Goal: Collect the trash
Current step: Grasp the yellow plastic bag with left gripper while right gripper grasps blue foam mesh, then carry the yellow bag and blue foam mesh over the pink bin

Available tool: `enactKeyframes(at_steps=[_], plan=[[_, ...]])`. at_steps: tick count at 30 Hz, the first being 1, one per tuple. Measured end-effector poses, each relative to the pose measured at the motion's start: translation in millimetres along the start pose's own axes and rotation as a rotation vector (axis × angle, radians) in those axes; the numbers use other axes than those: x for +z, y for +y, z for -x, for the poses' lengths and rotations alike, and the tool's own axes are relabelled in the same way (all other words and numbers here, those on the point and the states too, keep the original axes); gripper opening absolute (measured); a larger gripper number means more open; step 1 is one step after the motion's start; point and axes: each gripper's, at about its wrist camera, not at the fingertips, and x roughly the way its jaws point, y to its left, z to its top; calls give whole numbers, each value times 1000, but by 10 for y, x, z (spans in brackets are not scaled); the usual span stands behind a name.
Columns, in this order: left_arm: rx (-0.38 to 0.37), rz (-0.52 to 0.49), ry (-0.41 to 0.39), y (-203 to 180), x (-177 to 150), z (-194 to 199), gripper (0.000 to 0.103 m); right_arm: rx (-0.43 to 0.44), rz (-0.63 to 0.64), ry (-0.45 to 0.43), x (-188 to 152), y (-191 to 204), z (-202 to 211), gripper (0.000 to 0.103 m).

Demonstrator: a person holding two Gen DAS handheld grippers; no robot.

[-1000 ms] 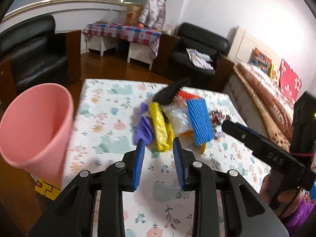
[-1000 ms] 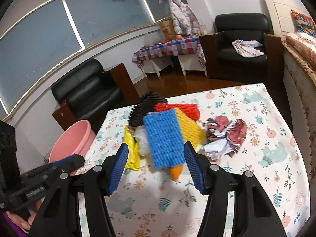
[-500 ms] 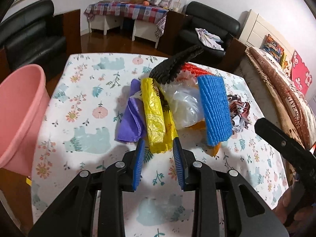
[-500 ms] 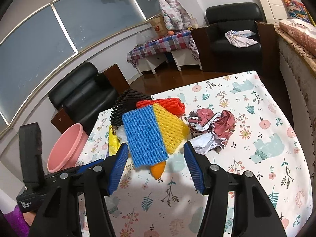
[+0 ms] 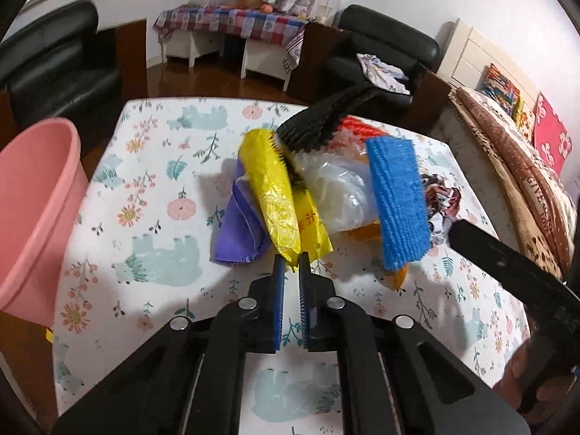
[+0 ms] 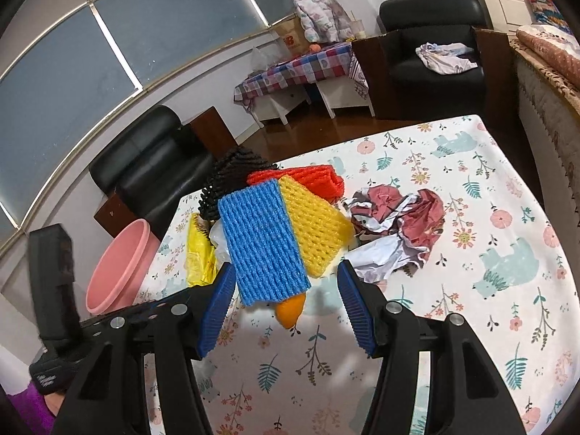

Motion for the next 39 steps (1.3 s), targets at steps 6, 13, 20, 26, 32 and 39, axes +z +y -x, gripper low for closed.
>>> enactKeyframes(at_steps=[6, 13, 20, 26, 32, 39], plan=[[-13, -52, -46, -82, -6, 201, 5, 4, 1, 37, 17, 37, -169, 58], [-16, -80, -78, -103, -45, 363, 5, -8, -7, 73, 37, 47, -384, 58], [-19, -76, -93, -77, -83, 450, 5, -4, -8, 79, 27, 61, -434, 23], [-14, -79, -119, -73, -132, 562, 5, 10, 2, 50, 15, 80, -279, 7], [9, -79, -175, -21, -152, 754, 5, 22, 40, -1, 15, 198, -10, 7], [48, -59, -237, 139, -174, 988, 5, 64, 96, -32, 57, 482, 183, 7]])
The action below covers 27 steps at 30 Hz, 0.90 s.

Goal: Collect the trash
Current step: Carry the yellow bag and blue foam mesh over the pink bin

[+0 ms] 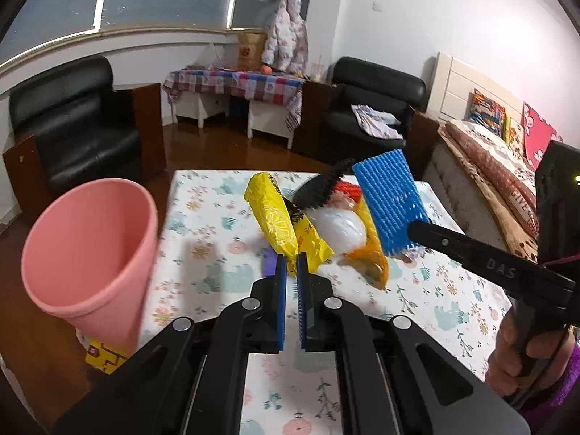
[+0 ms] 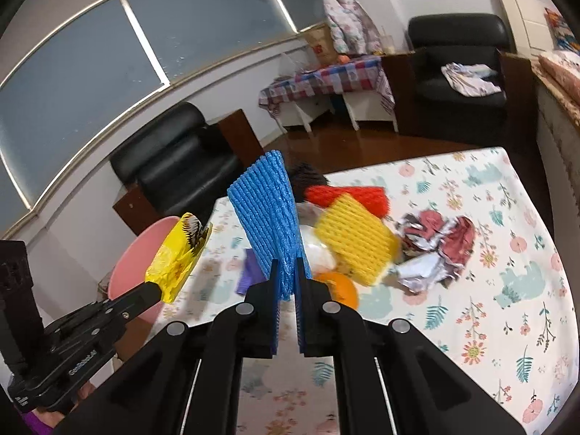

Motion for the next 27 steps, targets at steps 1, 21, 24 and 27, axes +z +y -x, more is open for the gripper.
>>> enactKeyframes(at_steps=[1, 21, 24, 27], plan=[[9, 6, -9, 38, 3, 37, 5, 9, 9, 0, 13, 61, 2, 7], [203, 128, -139, 896, 21, 617, 5, 174, 199, 71, 164, 1459, -474, 7], [229, 153, -139, 1027, 13, 642, 5, 203, 222, 93, 161, 1685, -611, 7], [255, 169, -137, 1135, -3, 663, 5, 228, 237, 117, 152, 1890, -748, 7]])
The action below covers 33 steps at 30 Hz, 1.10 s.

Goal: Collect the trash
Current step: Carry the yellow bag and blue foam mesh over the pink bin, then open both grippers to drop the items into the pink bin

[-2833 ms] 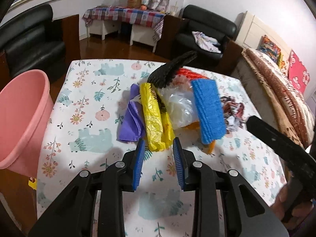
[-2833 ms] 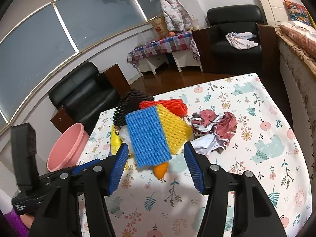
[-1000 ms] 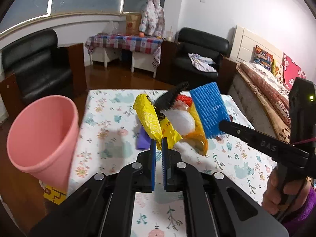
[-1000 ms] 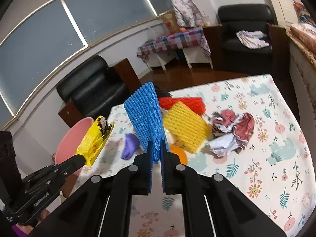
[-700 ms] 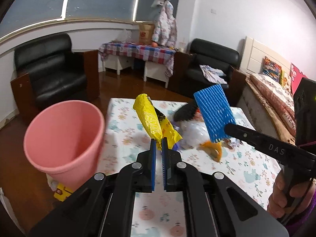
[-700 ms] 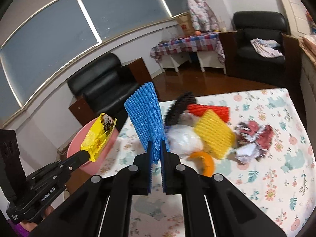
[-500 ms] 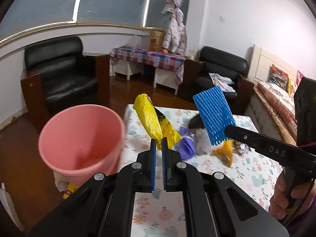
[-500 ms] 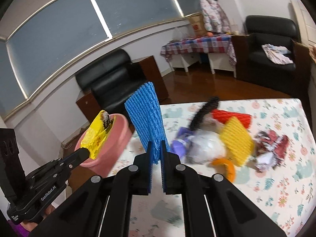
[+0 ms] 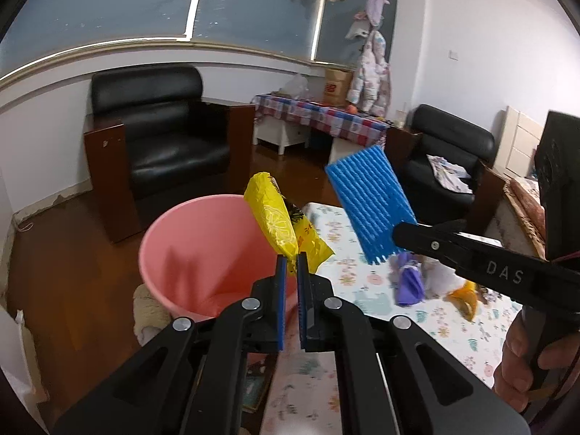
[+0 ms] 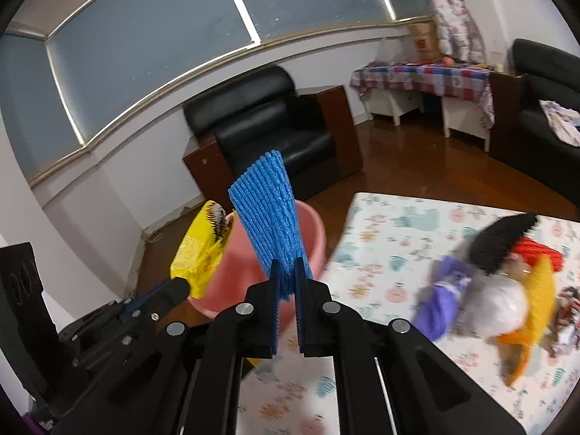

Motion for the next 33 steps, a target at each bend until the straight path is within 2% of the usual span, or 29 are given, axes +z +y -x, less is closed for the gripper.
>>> enactKeyframes(at_steps=[5, 12, 23, 26, 28, 31, 33], plan=[[44, 14, 5, 172, 2, -79, 5, 23, 5, 40, 67, 167, -300, 7], [80, 60, 34, 394, 2, -216, 5, 14, -13, 92, 115, 177, -643, 7], [127, 70, 91, 557, -70, -462, 5, 19, -16, 165, -9, 209, -1078, 7], [136, 68, 94, 582, -79, -481, 5, 19, -11, 175, -5, 227, -1128, 20], [148, 71, 105, 595, -77, -500, 7, 22, -13, 173, 5, 232, -1141, 42], [149, 81, 115, 618, -80, -523, 12, 22, -8, 158, 33, 236, -1115, 44], [143, 86, 120, 624, -80, -529, 20, 20, 7, 153, 49, 246, -1100, 45]])
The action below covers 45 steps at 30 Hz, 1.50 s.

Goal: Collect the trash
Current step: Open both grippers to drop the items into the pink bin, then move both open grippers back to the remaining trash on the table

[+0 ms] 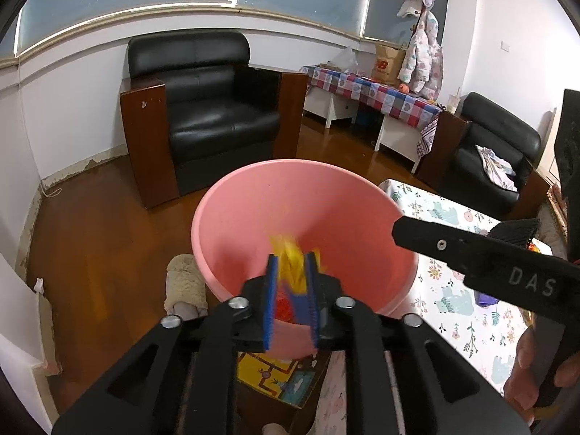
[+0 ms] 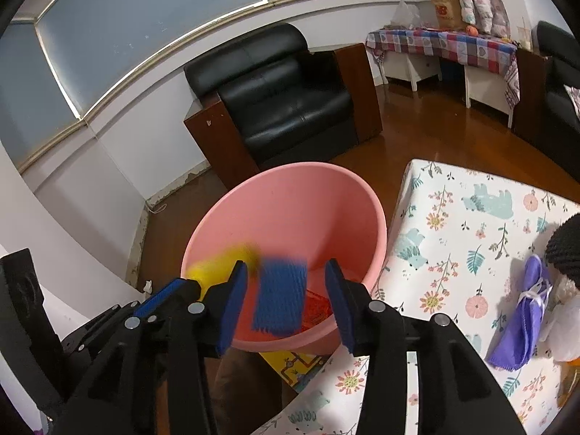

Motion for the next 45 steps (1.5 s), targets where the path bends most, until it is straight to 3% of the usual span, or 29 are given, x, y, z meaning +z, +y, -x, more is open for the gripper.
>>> enactKeyframes(at_steps=[3, 8, 35, 45], plan=[[-10, 1, 3, 1, 9, 5, 32, -4, 11, -10, 2, -2, 46, 46], [-21, -9, 0, -28, 6, 40, 40, -5, 6, -23, -19, -34, 156, 47], [-57, -71, -30, -557, -55, 459, 41, -24, -18, -115, -492, -306, 1082, 51], [-78, -73, -17, -832, -259, 596, 41, -78, -31, -149, -832, -496, 1513, 54]])
